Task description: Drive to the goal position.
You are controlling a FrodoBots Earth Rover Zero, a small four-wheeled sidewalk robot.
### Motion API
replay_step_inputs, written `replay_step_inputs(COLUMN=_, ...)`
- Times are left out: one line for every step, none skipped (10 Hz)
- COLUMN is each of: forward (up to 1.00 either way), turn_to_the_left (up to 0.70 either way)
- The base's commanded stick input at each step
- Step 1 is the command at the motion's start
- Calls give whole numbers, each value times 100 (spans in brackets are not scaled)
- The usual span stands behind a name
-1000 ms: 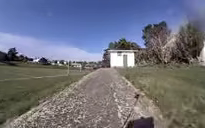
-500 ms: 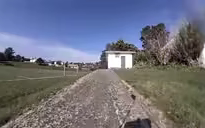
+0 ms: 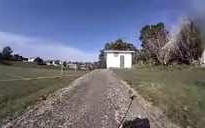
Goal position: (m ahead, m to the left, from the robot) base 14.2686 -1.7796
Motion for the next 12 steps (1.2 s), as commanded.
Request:
replay_step_inputs(forward=70, turn_to_the_left=0)
replay_step_inputs(forward=70, turn_to_the_left=0)
replay_step_inputs(forward=70, turn_to_the_left=0)
replay_step_inputs(forward=70, turn_to_the_left=0)
replay_step_inputs(forward=70, turn_to_the_left=0)
replay_step_inputs(forward=70, turn_to_the_left=0)
replay_step_inputs(forward=70, turn_to_the_left=0)
replay_step_inputs(forward=70, turn_to_the_left=0)
replay_step_inputs(forward=70, turn_to_the_left=0)
replay_step_inputs(forward=70, turn_to_the_left=0)
replay_step_inputs(forward=70, turn_to_the_left=0)
replay_step_inputs(forward=70, turn_to_the_left=0)
